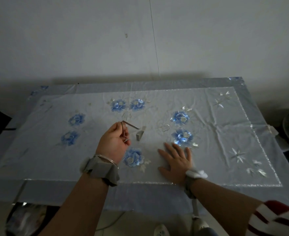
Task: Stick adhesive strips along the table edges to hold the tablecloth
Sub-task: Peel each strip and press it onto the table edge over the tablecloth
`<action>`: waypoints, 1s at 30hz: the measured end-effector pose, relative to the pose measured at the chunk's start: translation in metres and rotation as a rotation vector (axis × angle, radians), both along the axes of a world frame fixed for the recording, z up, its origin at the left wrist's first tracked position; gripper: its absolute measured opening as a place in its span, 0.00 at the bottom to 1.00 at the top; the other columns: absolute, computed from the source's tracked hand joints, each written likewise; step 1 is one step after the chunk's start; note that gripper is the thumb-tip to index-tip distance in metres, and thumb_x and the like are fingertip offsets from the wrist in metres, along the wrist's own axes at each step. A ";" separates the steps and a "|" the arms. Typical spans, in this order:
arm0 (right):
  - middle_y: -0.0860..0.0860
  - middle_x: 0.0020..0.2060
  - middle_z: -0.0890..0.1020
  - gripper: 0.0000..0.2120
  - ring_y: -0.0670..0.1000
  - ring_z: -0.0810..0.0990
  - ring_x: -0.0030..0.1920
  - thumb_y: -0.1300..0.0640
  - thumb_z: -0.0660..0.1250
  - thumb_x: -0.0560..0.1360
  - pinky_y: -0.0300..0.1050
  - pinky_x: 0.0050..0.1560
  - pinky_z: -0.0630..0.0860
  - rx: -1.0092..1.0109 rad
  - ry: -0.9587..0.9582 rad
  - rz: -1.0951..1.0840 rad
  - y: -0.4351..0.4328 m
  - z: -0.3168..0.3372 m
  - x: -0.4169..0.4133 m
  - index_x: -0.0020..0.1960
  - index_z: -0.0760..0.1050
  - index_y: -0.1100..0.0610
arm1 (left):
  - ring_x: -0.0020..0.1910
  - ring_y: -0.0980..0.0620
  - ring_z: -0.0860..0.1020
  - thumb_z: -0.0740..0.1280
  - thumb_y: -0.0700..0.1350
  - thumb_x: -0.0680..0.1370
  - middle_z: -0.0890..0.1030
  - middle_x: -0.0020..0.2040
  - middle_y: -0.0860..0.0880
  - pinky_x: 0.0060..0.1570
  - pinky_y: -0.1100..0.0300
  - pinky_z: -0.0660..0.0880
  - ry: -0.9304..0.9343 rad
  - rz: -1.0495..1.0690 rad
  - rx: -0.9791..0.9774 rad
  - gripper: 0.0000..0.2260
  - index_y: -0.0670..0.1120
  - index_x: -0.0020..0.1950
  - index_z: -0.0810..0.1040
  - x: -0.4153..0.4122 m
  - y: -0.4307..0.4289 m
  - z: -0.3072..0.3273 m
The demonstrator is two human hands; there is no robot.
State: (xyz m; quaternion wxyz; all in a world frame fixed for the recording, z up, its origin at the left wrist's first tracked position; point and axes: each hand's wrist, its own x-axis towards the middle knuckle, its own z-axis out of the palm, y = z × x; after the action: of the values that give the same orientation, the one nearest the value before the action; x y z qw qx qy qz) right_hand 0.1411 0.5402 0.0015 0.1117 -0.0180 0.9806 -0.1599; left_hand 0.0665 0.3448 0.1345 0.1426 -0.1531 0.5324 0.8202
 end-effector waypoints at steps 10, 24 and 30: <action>0.50 0.40 0.82 0.07 0.45 0.77 0.38 0.57 0.65 0.76 0.37 0.39 0.74 -0.948 -0.051 -0.315 0.017 0.155 -0.014 0.49 0.81 0.57 | 0.22 0.57 0.64 0.58 0.41 0.79 0.70 0.26 0.51 0.25 0.65 0.63 0.180 -0.239 -0.064 0.12 0.44 0.37 0.74 0.038 0.038 0.065; 0.41 0.34 0.79 0.05 0.36 0.76 0.34 0.56 0.72 0.70 0.26 0.37 0.69 -0.650 0.415 -0.271 0.066 0.196 0.026 0.45 0.84 0.52 | 0.29 0.54 0.67 0.63 0.43 0.77 0.71 0.26 0.51 0.33 0.60 0.66 0.560 -0.389 -0.629 0.10 0.40 0.39 0.78 0.050 0.124 0.081; 0.46 0.37 0.83 0.05 0.39 0.77 0.33 0.59 0.69 0.71 0.27 0.39 0.71 -0.608 0.442 -0.384 0.116 0.192 0.033 0.45 0.84 0.54 | 0.27 0.56 0.72 0.61 0.45 0.78 0.77 0.30 0.48 0.28 0.66 0.68 0.576 -0.321 -0.690 0.12 0.44 0.37 0.77 0.053 0.177 0.082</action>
State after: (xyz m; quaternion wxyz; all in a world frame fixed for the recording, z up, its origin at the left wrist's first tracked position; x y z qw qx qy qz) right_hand 0.1741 0.6561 0.1938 -0.1434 0.0993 0.8746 -0.4524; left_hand 0.1192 0.5222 0.2168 0.0549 0.1260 0.8084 0.5724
